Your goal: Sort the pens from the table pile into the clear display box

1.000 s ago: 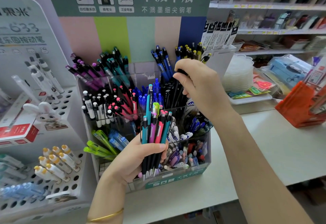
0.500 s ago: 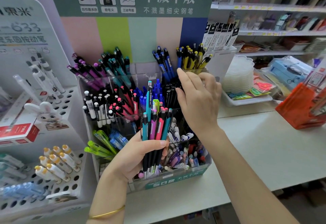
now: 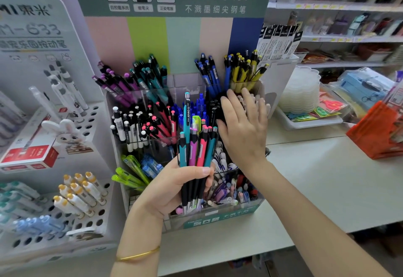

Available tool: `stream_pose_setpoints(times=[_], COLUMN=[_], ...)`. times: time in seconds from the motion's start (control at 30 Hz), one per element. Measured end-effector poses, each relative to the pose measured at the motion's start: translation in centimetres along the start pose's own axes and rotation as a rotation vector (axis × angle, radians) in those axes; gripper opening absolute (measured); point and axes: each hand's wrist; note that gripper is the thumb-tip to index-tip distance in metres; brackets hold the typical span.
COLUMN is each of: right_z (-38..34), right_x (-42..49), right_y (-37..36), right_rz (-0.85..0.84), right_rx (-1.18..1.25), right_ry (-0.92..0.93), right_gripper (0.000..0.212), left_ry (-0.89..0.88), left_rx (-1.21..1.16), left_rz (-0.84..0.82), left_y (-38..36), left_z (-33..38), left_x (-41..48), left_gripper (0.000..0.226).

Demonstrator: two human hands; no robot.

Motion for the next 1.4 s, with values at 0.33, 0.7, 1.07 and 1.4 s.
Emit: stream_pose_setpoints(times=[0.33,0.7,1.07,1.4], right_z=[-3.8,-5.3,-8.8,-9.0], right_x=[3.0,6.0,0.6,1.5], right_y=[7.1,7.8,8.3,8.2], right_rz=[-0.197,-0.292,-0.983,-0.616], right_rx=[0.903,1.757,1.274,1.507], right_ry=[-0.303,-0.959,-0.582,-0.799], right_gripper=[0.036,0.025,0.03,0.015], left_ry=[-0.013,-0.032,-0.159,-0.113], left_rx=[0.013,-0.031,-0.099,-0.043], left_rz=[0.021,0.003,0.232,0.507], left_y=[0.0,1.9,2.2,1.7], left_z=[0.1,0.2,0.5,0.5], left_x=[-1.1,-3.7,-5.2,-5.6], left_gripper=[0.025,0.025,0.025,0.035])
Point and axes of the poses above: each hand's wrist, its own x-axis towards the middle knuckle, its own y-axis out of the back of the hand, z = x × y, and after that the axes turned 4 degrees about -y, right-handed
